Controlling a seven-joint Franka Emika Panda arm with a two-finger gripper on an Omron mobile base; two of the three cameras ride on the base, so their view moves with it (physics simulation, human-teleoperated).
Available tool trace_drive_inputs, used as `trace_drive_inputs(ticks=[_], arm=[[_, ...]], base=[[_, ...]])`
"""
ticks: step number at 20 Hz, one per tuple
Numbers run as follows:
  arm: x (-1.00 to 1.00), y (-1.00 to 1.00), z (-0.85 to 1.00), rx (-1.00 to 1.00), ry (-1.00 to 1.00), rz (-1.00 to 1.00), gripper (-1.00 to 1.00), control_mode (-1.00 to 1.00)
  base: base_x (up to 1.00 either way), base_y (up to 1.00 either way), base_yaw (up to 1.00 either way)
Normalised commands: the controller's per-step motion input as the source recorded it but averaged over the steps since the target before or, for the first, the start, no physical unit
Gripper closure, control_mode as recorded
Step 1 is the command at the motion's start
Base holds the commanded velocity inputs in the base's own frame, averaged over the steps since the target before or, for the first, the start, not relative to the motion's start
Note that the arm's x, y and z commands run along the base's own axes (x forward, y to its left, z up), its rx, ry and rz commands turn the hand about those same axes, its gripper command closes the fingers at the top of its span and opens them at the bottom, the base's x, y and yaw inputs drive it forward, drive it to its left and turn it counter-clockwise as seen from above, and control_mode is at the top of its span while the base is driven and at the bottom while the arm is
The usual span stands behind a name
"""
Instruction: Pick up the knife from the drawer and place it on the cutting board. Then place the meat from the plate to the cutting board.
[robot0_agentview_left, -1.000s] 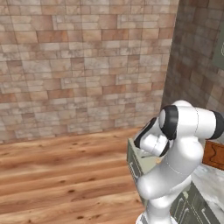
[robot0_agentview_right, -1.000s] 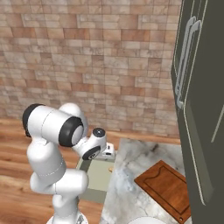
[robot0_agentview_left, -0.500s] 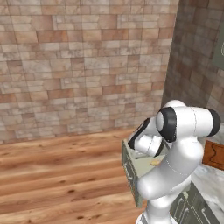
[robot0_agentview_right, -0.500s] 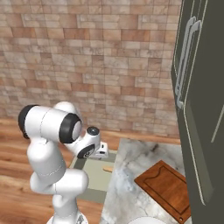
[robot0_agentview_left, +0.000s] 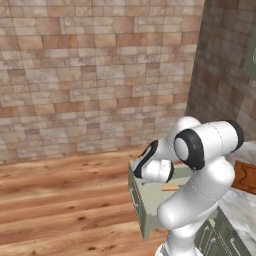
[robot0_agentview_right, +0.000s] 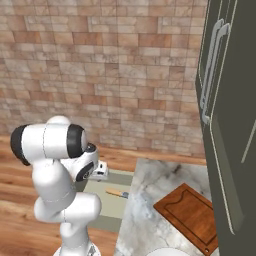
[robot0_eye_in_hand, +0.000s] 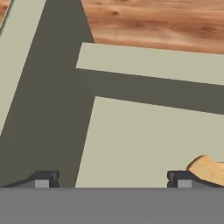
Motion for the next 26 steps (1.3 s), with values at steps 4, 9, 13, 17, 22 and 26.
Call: trace_drive_inputs(ticks=[4, 9, 13, 17, 22, 26], arm=[[-0.02, 0.83, 0.00, 0.00, 0.03, -0.07, -1.00, -1.00], [0.00, 0.85, 0.00, 0.00, 0.04, -0.06, -1.00, -1.00], [0.00, 0.81, 0.00, 0.00, 0.04, -0.05, -1.00, -1.00], [0.00, 0.79, 0.00, 0.00, 0.06, -0.04, -1.00, -1.00], [0.00, 0.72, 0.00, 0.00, 0.05, -0.02, -1.00, -1.00], [0.00, 0.71, 0.00, 0.00, 0.03, -0.02, -1.00, -1.00]], base=[[0.00, 0.00, 0.00], [0.00, 0.00, 0.00], [0.00, 0.00, 0.00], [0.00, 0.00, 0.00], [0.00, 0.00, 0.00], [0.00, 0.00, 0.00]])
